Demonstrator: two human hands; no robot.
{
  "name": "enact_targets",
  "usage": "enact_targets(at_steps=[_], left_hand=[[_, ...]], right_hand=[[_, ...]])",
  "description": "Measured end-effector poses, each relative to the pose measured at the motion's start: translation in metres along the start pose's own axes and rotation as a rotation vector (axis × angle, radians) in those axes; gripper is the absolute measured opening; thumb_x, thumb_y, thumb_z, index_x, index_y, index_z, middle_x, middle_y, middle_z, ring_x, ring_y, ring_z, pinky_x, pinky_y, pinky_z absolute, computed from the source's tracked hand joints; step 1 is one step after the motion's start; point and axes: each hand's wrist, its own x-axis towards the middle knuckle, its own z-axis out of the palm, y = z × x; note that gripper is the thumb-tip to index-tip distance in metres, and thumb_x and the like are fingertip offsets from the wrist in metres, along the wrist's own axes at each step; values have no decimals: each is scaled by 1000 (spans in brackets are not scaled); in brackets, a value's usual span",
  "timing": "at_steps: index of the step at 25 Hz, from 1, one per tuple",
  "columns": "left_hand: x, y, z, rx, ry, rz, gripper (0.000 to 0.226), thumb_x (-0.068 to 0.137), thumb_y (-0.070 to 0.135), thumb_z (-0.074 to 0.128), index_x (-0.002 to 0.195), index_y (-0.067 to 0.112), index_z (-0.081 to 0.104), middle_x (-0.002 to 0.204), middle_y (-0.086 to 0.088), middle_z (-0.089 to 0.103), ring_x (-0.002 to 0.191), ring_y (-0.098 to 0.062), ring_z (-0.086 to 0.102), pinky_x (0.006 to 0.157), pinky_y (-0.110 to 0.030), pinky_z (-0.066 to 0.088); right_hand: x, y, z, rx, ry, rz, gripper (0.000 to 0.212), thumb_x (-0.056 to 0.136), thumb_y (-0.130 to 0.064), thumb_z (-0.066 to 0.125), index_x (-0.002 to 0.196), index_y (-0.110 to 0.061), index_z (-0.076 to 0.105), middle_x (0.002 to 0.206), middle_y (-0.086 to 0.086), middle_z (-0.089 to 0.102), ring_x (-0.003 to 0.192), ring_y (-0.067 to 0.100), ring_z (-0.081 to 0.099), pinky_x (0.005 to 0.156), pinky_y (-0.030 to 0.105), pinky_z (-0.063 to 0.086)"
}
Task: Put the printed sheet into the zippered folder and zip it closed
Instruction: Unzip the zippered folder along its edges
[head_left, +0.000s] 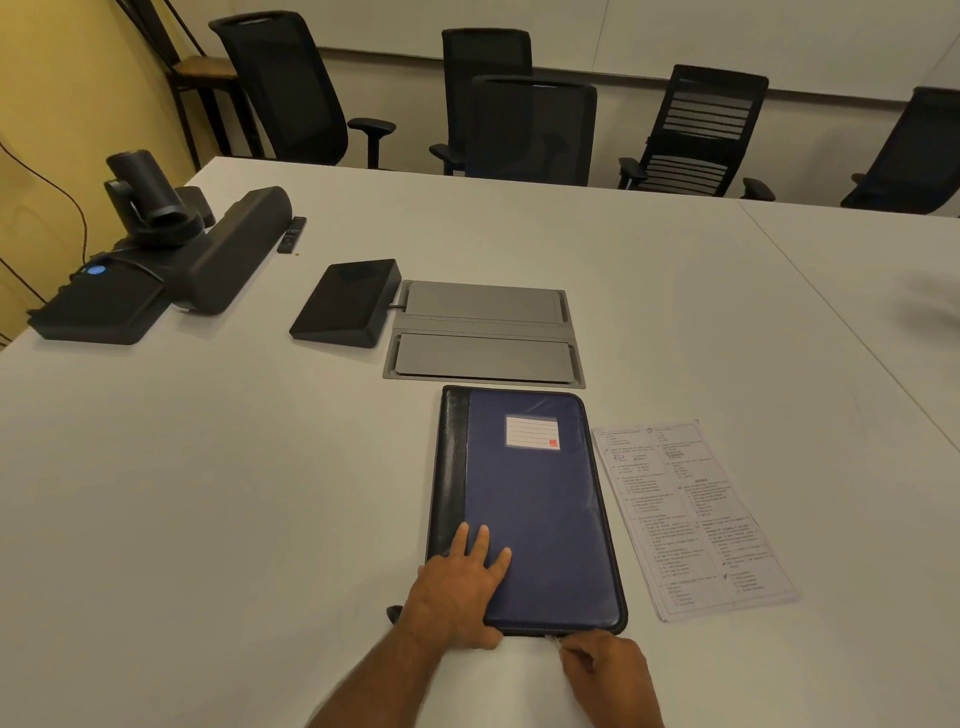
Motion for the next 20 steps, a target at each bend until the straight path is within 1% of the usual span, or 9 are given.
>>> enact_targets(at_steps=[3,6,9,11,14,16,18,20], left_hand=[[-2,-2,4,24,18,33,98,84,64,56,154,27,-3,163,-10,-9,148,-41,-6,112,-59,31],[-2,-2,5,28,11,44,97,85,63,53,154,26,-3,163,-10,-9,148,-41,-6,112,-60,31],[-3,-1,4,23,9,43,96,85,63,53,154,26,-3,163,-10,-9,148,-41,-5,111,-60,31],[-3,-1,4,22,13,39,95,86,62,53,154,26,-3,163,-10,-9,148,-41,-5,111,-60,32],[-4,0,3,24,19,35,95,86,62,52,154,25,-2,163,-10,-8,148,-41,-4,111,-58,33],[-5,1,2,21,19,35,94,86,61,52,154,24,-1,163,-11,-7,148,-41,-4,110,-58,34],[-6,1,1,17,9,35,94,86,61,52,154,24,-1,163,-11,-8,148,-41,-4,111,-58,33],[-6,0,1,11,5,37,96,86,63,53,155,24,-1,163,-11,-8,148,-40,-5,111,-58,33]], right_hand=[[-5,3,-4,-27,54,-12,34,91,-40,54,119,-23,65,119,2,68,109,19,63,98,25,43],[-15,7,-9,-37,144,-26,23,87,-35,61,103,-25,73,103,-1,74,95,18,68,89,21,47],[-22,3,-8,43,194,-34,14,81,-31,68,91,-25,77,93,1,77,89,22,70,81,20,47],[-24,-4,-3,55,177,-42,17,82,-32,67,95,-24,76,97,2,76,92,23,69,84,21,47],[-19,-16,4,43,74,-38,33,90,-40,56,117,-25,67,120,0,68,109,19,63,99,23,43],[-17,-23,5,41,12,-42,37,92,-39,52,125,-25,61,128,0,63,116,19,58,104,26,39],[-19,-29,8,22,7,-89,34,92,-36,53,121,-22,64,123,1,65,113,19,60,102,27,43],[-23,-36,13,18,52,-143,30,91,-34,54,116,-23,68,118,-1,68,108,16,62,98,23,44]])
